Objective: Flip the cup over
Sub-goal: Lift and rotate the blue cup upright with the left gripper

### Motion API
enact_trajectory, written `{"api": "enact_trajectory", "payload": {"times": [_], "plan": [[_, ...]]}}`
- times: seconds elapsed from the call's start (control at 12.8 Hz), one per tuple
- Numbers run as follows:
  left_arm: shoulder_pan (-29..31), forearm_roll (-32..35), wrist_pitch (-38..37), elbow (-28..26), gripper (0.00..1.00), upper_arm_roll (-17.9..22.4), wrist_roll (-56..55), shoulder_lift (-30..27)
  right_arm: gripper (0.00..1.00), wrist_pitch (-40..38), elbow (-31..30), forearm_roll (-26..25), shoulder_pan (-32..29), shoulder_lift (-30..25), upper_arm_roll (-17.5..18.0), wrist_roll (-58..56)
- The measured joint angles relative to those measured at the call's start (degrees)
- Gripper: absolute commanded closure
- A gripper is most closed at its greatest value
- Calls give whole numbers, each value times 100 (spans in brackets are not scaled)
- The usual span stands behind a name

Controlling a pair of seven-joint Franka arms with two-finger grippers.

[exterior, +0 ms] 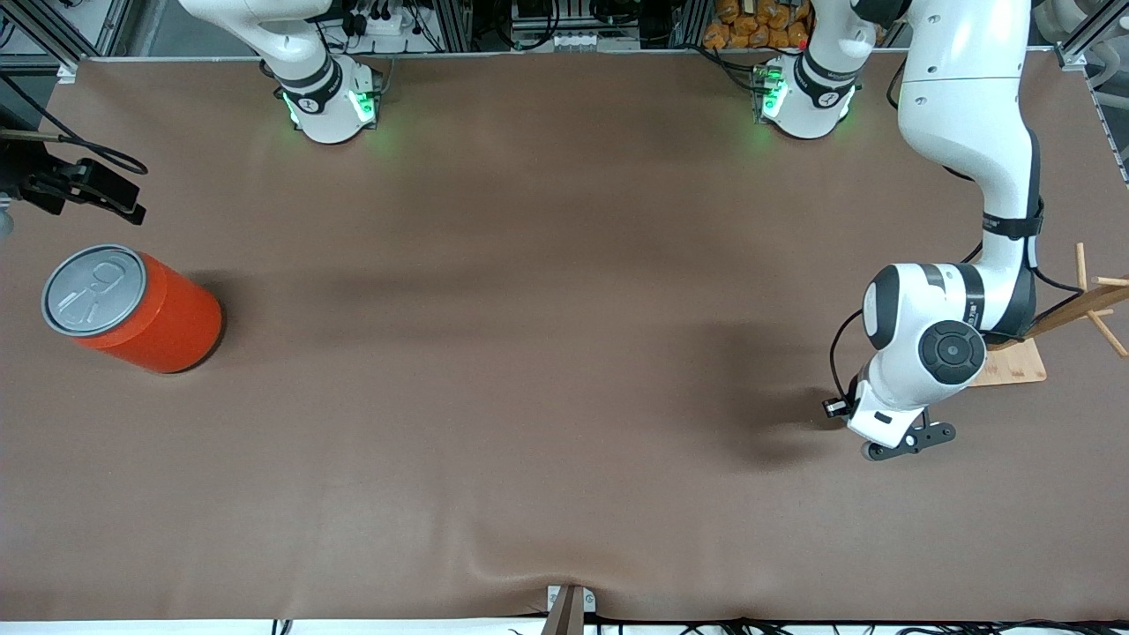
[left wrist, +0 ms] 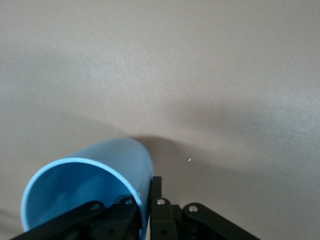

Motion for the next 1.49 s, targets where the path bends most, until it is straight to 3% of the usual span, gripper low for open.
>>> {"api": "enact_trajectory", "payload": {"times": [0.08, 0.16, 1.18, 1.49], "plan": [[11, 0, 0, 5, 35, 3, 0, -8, 0, -5, 0, 0, 0, 0, 0, 0], [29, 0, 0, 9, 0, 7, 0, -29, 0, -10, 0, 0, 0, 0, 0, 0], [76, 0, -54, 16, 0, 30, 0, -218, 0, -60, 0, 5, -17, 0, -31, 0], [414, 0, -130, -119, 0, 64, 455, -592, 0, -72, 1, 10, -64, 0, -46, 0]]}}
